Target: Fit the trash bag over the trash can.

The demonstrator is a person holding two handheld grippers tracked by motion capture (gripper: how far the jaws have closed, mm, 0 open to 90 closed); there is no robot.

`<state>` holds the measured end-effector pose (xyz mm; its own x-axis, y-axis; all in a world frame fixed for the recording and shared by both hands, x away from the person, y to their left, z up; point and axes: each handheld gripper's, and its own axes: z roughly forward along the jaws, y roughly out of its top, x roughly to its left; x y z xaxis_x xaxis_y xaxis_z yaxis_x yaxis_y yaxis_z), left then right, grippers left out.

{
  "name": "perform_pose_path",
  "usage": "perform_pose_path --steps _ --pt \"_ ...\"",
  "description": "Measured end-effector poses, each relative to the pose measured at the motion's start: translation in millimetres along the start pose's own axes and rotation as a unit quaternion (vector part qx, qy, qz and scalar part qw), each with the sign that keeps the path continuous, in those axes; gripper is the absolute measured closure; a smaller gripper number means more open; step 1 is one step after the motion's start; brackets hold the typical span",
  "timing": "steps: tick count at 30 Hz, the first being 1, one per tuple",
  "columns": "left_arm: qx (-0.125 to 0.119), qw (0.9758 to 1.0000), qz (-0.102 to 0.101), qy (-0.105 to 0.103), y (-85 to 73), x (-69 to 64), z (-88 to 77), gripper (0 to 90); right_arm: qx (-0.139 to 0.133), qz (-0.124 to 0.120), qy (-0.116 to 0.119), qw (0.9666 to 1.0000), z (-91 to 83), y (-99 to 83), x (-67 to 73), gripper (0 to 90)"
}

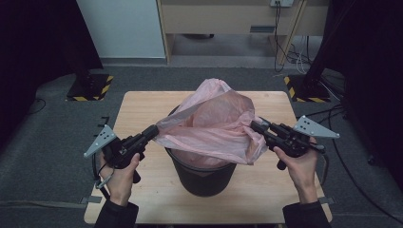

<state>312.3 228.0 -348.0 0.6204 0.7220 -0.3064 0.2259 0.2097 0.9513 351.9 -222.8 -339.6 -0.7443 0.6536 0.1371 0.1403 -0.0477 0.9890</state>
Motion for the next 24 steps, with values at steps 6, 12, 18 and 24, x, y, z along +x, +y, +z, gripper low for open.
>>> perform_pose_path --steps 6,12,18,24 --pt "-0.005 1.0000 0.002 -0.006 3.7 1.9 -1.3 83.7 -0.049 -0.004 -0.003 0.9988 -4.9 17.2 -3.9 48.3" --pt "0.005 1.0000 -0.001 -0.007 2.0 8.0 2.6 84.9 -0.074 0.013 -0.006 0.9971 1.3 33.9 -17.2 39.2" --pt "0.009 0.9999 0.000 -0.014 3.0 14.5 5.3 84.8 -0.052 -0.010 0.002 0.9986 22.0 45.8 -40.5 33.2" --pt "0.002 0.9997 0.006 -0.024 5.5 17.0 7.3 82.1 -0.033 -0.015 0.053 0.9979 47.0 33.0 -53.8 35.3"
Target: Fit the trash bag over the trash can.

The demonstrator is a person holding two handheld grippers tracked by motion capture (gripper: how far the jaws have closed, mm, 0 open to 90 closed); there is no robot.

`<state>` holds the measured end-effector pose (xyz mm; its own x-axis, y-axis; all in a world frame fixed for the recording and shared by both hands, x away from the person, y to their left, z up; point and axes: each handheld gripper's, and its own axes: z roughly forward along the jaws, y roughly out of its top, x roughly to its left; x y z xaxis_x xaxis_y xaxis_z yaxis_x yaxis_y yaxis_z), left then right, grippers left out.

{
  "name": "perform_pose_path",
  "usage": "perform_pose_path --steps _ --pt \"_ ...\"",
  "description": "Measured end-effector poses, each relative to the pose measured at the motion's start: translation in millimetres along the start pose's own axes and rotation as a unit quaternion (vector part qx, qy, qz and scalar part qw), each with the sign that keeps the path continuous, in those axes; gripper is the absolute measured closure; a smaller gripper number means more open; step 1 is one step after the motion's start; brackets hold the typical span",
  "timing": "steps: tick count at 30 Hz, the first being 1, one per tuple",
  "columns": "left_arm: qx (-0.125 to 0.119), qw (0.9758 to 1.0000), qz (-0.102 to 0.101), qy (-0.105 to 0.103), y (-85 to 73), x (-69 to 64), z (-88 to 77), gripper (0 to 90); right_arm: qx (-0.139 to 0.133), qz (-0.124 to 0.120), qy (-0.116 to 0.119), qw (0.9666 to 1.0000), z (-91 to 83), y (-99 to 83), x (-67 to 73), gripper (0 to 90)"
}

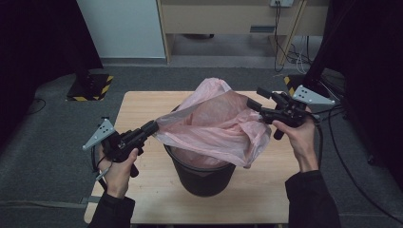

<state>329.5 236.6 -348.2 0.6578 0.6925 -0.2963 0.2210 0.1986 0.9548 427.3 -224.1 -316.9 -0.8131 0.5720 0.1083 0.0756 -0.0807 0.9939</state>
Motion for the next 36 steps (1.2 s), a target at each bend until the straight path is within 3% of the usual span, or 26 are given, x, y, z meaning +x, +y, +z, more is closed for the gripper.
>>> perform_pose_path --steps 3,5,7,8,11,15,18,29,32,36 --pt "-0.002 1.0000 0.004 -0.003 1.3 -0.3 0.4 81.6 -0.014 0.009 0.024 0.9996 7.1 -10.7 -2.4 42.5" --pt "-0.003 1.0000 0.006 -0.003 1.7 -0.4 0.4 80.2 -0.014 0.005 0.029 0.9995 8.5 -15.5 -2.0 57.5" --pt "-0.007 0.9999 0.011 -0.006 2.8 -1.4 0.8 77.6 -0.016 0.012 0.040 0.9990 8.2 -16.7 -0.3 66.7" --pt "-0.008 0.9998 0.015 -0.005 3.3 -2.1 0.7 74.9 -0.015 0.010 0.040 0.9991 7.4 -16.4 0.9 73.6" --pt "-0.016 0.9996 0.023 -0.006 5.5 -5.4 1.5 65.9 -0.006 0.010 0.044 0.9990 6.2 -13.4 3.2 80.0" --pt "-0.028 0.9984 0.049 0.000 10.7 -14.3 2.5 46.4 0.000 0.010 0.039 0.9992 5.6 -10.7 6.1 81.2" --pt "-0.028 0.9973 0.067 -0.003 15.5 -20.8 4.2 40.9 0.007 0.006 0.030 0.9995 6.5 -10.9 9.8 80.3" --pt "-0.030 0.9931 0.108 -0.035 24.4 -43.4 5.1 35.6 0.024 -0.005 -0.001 0.9997 9.3 -4.5 21.2 76.0" --pt "-0.031 0.9895 0.134 -0.043 25.7 -50.8 7.7 34.1 0.021 -0.004 -0.009 0.9997 7.9 -1.7 23.3 72.3" --pt "-0.015 0.9874 0.153 -0.040 25.1 -54.9 13.6 39.4 0.020 -0.014 -0.012 0.9996 8.7 -0.4 25.5 65.9"
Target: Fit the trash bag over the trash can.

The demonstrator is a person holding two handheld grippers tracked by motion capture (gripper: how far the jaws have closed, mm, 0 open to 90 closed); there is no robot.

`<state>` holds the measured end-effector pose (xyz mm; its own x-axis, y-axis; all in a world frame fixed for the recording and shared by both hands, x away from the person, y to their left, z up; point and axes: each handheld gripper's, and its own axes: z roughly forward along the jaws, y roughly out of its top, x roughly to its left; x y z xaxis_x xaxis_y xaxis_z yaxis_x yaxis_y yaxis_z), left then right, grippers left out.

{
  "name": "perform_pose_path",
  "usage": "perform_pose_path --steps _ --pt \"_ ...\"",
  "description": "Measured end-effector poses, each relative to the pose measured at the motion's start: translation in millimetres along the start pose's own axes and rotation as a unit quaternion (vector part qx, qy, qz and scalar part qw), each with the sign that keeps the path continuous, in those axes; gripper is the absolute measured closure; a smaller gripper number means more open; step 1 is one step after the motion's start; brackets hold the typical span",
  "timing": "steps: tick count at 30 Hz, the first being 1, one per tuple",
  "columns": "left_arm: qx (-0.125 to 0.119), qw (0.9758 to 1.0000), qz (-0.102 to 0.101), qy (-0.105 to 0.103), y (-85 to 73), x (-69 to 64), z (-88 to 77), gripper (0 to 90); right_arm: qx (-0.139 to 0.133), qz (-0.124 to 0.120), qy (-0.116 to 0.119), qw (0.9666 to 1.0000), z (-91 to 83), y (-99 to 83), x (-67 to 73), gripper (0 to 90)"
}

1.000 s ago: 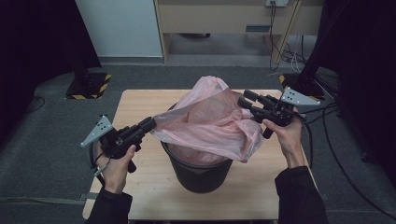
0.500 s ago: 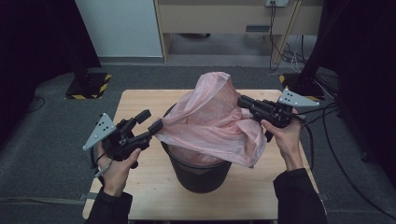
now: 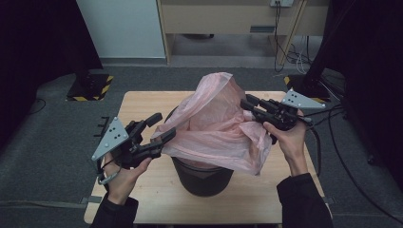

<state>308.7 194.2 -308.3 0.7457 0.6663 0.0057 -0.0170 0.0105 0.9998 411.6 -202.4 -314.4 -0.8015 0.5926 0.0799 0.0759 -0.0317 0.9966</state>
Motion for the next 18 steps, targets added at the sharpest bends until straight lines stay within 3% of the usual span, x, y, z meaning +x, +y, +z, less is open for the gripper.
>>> perform_pose_path --steps 3,7,12,15,18 --pt "0.012 0.9999 0.009 0.004 0.6 -1.7 2.8 49.0 -0.005 -0.001 -0.009 0.9999 -1.7 1.9 -1.3 59.6" --pt "0.015 0.9997 0.015 0.011 0.4 -2.3 2.9 62.6 -0.031 0.003 -0.020 0.9993 -8.6 9.3 -9.4 51.3" --pt "0.013 0.9997 -0.004 0.020 -1.0 4.6 2.1 75.5 -0.049 -0.002 -0.034 0.9982 -13.7 17.3 -23.3 39.8" --pt "0.016 0.9995 -0.014 0.022 -2.1 8.8 2.6 80.8 -0.046 0.001 -0.027 0.9986 -12.1 15.2 -30.1 37.8" --pt "0.019 0.9989 -0.035 0.023 -6.0 17.6 2.4 83.6 -0.054 0.021 -0.013 0.9983 -9.1 7.1 -47.5 37.1"
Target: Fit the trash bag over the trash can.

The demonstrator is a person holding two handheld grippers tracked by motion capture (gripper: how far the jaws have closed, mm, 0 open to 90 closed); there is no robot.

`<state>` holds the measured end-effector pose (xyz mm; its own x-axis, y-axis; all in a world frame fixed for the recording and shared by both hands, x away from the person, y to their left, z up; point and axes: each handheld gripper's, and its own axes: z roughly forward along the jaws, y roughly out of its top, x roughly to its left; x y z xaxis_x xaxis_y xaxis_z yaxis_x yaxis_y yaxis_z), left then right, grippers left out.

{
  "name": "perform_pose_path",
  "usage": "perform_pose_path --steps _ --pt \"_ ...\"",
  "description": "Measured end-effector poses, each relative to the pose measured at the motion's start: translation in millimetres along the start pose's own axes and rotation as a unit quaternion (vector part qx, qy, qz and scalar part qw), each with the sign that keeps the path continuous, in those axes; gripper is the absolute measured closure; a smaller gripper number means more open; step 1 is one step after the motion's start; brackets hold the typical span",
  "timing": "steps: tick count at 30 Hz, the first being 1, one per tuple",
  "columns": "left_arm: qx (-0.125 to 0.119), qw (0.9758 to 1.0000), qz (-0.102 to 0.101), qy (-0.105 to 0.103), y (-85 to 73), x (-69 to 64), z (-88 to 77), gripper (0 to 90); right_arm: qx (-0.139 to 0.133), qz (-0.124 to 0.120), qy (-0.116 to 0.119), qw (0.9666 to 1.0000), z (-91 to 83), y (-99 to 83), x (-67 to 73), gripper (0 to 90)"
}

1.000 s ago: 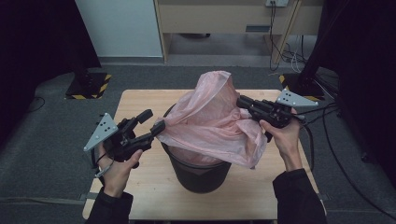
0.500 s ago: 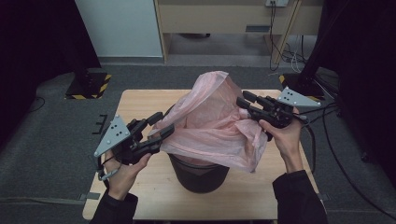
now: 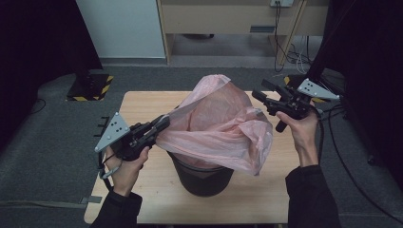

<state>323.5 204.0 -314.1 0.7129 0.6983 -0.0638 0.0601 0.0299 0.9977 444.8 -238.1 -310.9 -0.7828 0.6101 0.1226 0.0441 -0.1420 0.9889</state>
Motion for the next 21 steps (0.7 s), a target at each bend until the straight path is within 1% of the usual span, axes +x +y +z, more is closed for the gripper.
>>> perform_pose_path --steps 2,3,5,6,7,10,11,12,13,14,15,16,17,18,19,20,21 --pt "-0.001 0.9999 -0.014 0.000 -1.7 4.9 -0.6 84.8 0.002 0.007 0.009 0.9999 1.7 -3.9 -5.4 36.3" --pt "-0.001 0.9999 -0.016 0.004 -2.3 7.2 -1.0 85.5 0.003 0.008 0.017 0.9998 2.8 -5.5 -5.8 36.0" --pt "-0.003 0.9996 -0.026 0.005 -3.7 11.5 -1.3 86.1 0.004 0.008 0.035 0.9993 5.0 -7.6 -3.5 36.3" --pt "-0.003 0.9996 -0.028 0.006 -4.1 13.1 -1.1 86.2 0.005 0.009 0.046 0.9989 6.3 -8.5 -1.2 36.3" --pt "-0.002 0.9996 -0.027 0.006 -4.4 14.3 -0.7 86.5 0.010 0.004 0.055 0.9985 7.8 -9.4 1.0 36.3" --pt "0.001 0.9995 -0.029 0.009 -6.0 17.9 2.9 87.8 0.032 -0.007 0.067 0.9972 13.4 -14.7 6.1 37.8" --pt "0.001 0.9995 -0.029 0.009 -6.0 17.9 2.9 88.0 0.032 -0.007 0.067 0.9972 13.4 -14.7 6.1 37.8" --pt "0.001 0.9992 -0.040 0.008 -7.8 21.5 5.3 88.2 0.050 -0.010 0.074 0.9959 18.5 -20.2 8.6 43.8" --pt "0.000 0.9989 -0.045 0.008 -8.8 23.5 6.4 88.4 0.056 -0.009 0.080 0.9952 19.9 -22.0 9.4 49.3" --pt "0.001 0.9987 -0.050 0.010 -9.5 25.4 7.4 88.5 0.059 -0.007 0.086 0.9945 21.1 -24.1 10.6 57.5" --pt "0.002 0.9985 -0.054 0.011 -10.0 27.4 8.3 88.6 0.062 0.001 0.095 0.9935 21.7 -25.7 11.8 66.9" --pt "0.000 0.9982 -0.058 0.012 -10.4 29.1 9.3 88.7 0.060 0.011 0.102 0.9929 21.5 -26.5 12.8 74.7" --pt "0.002 0.9980 -0.061 0.016 -10.6 30.6 10.0 88.8 0.053 0.020 0.106 0.9928 20.7 -26.9 13.6 82.4" --pt "0.002 0.9980 -0.061 0.016 -10.6 30.6 10.0 88.9 0.046 0.031 0.110 0.9924 19.4 -26.8 14.2 88.1" --pt "0.005 0.9975 -0.066 0.024 -11.2 33.5 11.6 89.0 0.037 0.037 0.110 0.9925 18.0 -26.5 14.2 90.0" --pt "0.009 0.9972 -0.069 0.029 -11.7 34.8 12.5 89.0 0.034 0.044 0.109 0.9925 16.5 -26.2 13.8 90.0" --pt "0.013 0.9968 -0.070 0.036 -12.4 36.4 13.4 89.1 0.037 0.050 0.109 0.9921 14.9 -25.9 13.1 90.0"
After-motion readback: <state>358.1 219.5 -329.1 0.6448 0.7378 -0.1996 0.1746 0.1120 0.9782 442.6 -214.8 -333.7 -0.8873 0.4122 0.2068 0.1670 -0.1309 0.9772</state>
